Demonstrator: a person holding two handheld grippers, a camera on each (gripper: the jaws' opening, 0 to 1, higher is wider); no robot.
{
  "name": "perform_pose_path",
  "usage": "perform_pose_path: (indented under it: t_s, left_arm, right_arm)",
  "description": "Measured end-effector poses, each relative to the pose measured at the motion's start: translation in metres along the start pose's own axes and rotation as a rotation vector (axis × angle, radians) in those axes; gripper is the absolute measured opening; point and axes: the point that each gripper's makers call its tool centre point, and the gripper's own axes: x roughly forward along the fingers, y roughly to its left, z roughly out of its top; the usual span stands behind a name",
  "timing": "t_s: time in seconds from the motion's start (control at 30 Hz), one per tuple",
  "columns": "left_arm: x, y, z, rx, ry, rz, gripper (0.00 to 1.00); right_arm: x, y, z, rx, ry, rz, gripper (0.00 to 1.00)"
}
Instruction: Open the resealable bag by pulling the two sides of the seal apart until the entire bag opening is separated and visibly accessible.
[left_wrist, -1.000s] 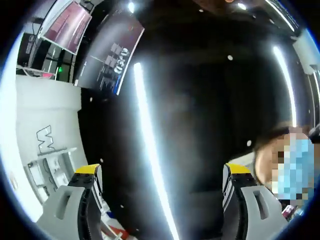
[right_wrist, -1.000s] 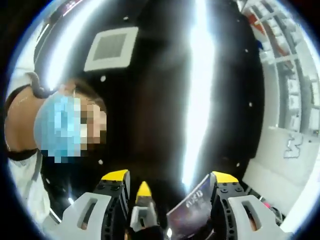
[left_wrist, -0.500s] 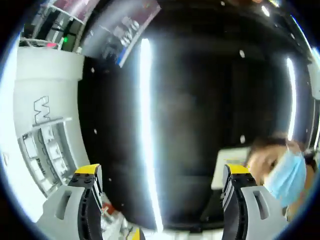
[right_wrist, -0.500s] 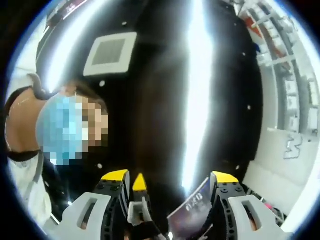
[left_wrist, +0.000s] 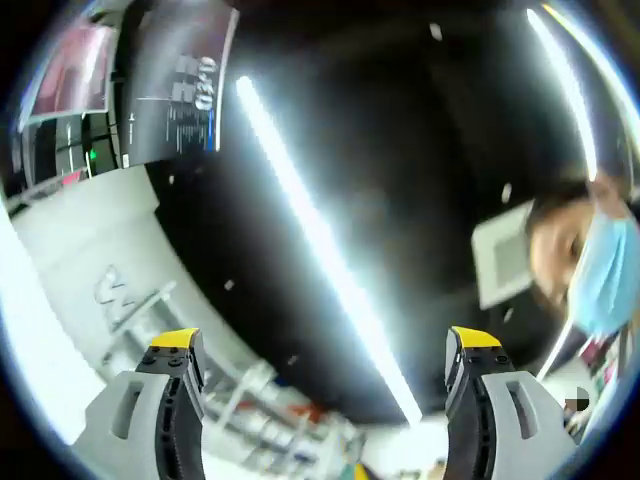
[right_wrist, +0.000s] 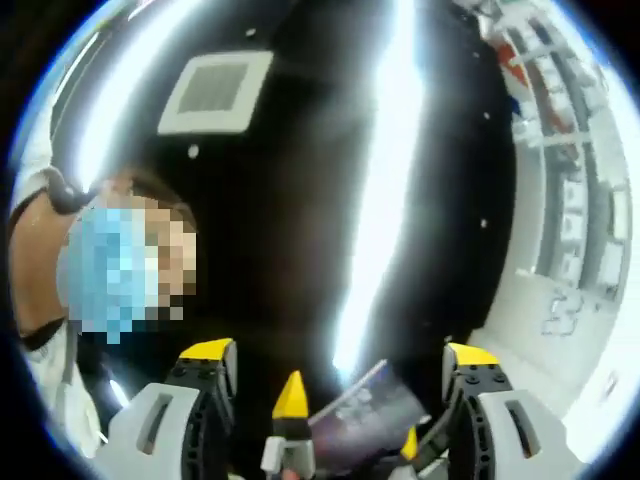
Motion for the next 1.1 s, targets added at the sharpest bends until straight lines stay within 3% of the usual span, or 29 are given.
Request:
perform_pose_path:
  t_s: [0.1, 0.17, 0.27, 0.33, 0.43, 0.5, 0.63, 0.77, 1.1]
  left_arm:
    - [-0.009, 0.022, -0.022, 0.01, 0.097, 0.064, 1.0]
    - [-0.015, 0.028, -0.032, -0.004, 0.129, 0.081, 1.0]
    - [-0.022, 0.039, -0.044, 0.029, 0.168, 0.121, 0.96]
    - [-0.027, 0.046, -0.052, 0.083, 0.208, 0.143, 0.95]
    - [-0.037, 0.059, -0.068, 0.186, 0.307, 0.187, 0.95]
    - [-0.042, 0.063, -0.075, 0.225, 0.342, 0.195, 0.95]
    - [-0.049, 0.071, -0.08, 0.227, 0.352, 0.215, 0.96]
    - [-0.057, 0.084, -0.085, 0.252, 0.391, 0.246, 0.96]
    - [-0.077, 0.1, -0.099, 0.306, 0.489, 0.286, 0.89]
  right_arm:
    - [0.007, -0.024, 0.021, -0.186, 0.093, -0.059, 0.99]
    - [0.01, -0.039, 0.028, -0.28, 0.192, -0.087, 0.99]
    - [0.008, -0.061, 0.026, -0.399, 0.356, -0.123, 0.98]
    - [0.0, -0.079, 0.019, -0.502, 0.502, -0.152, 0.95]
    - [-0.015, -0.103, 0.013, -0.626, 0.695, -0.191, 0.86]
    - [-0.018, -0.11, 0.015, -0.665, 0.728, -0.191, 0.85]
    - [-0.026, -0.126, 0.015, -0.699, 0.798, -0.204, 0.89]
    - [-0.04, -0.142, 0.011, -0.772, 0.888, -0.204, 0.82]
    - [-0.061, -0.166, 0.002, -0.798, 0.954, -0.228, 0.82]
